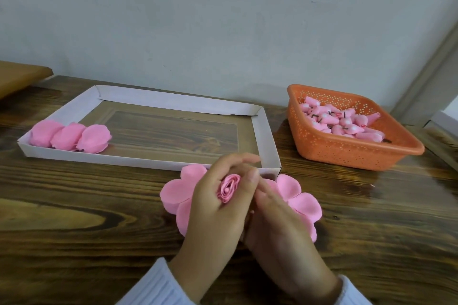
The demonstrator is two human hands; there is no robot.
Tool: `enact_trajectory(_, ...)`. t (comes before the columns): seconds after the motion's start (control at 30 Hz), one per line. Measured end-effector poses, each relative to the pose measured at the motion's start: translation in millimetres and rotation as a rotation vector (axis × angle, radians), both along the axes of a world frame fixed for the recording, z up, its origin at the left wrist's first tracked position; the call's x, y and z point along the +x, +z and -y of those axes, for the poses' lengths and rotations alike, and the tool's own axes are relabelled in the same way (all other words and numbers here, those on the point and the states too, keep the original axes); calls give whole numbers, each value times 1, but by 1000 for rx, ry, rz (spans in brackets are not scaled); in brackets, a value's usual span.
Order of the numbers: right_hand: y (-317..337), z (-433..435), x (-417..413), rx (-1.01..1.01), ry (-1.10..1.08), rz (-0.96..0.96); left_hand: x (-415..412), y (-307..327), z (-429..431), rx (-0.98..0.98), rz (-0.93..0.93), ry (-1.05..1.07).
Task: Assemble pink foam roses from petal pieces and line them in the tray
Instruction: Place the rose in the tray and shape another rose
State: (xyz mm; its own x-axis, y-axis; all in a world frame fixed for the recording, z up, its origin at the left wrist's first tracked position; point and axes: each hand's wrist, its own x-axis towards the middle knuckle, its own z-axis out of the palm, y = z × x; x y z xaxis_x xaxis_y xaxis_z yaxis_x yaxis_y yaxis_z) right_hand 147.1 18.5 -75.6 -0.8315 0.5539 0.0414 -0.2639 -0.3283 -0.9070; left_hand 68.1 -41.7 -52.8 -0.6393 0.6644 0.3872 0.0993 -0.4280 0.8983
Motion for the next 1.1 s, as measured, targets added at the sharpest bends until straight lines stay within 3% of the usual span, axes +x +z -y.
enact_trajectory(0.3, 1, 2, 4, 9, 37, -12, 1, 0, 2, -80, 12, -69)
enact_trajectory(0.5, -2, -2, 7, -25, 72, 98, 0, 0, 0, -123, 118, -175)
enact_trajectory(0.63, -2, 0, 4, -117, 117, -62, -4, -1, -1, -143, 180, -115)
enact_trajectory(0.87, -2, -2, 5, -118, 146, -23, -3, -1, 0, -149, 127, -174)
enact_trajectory(1.1, -3, -4, 7, -181, 250, -158, -2, -1, -3, -55, 80, -129)
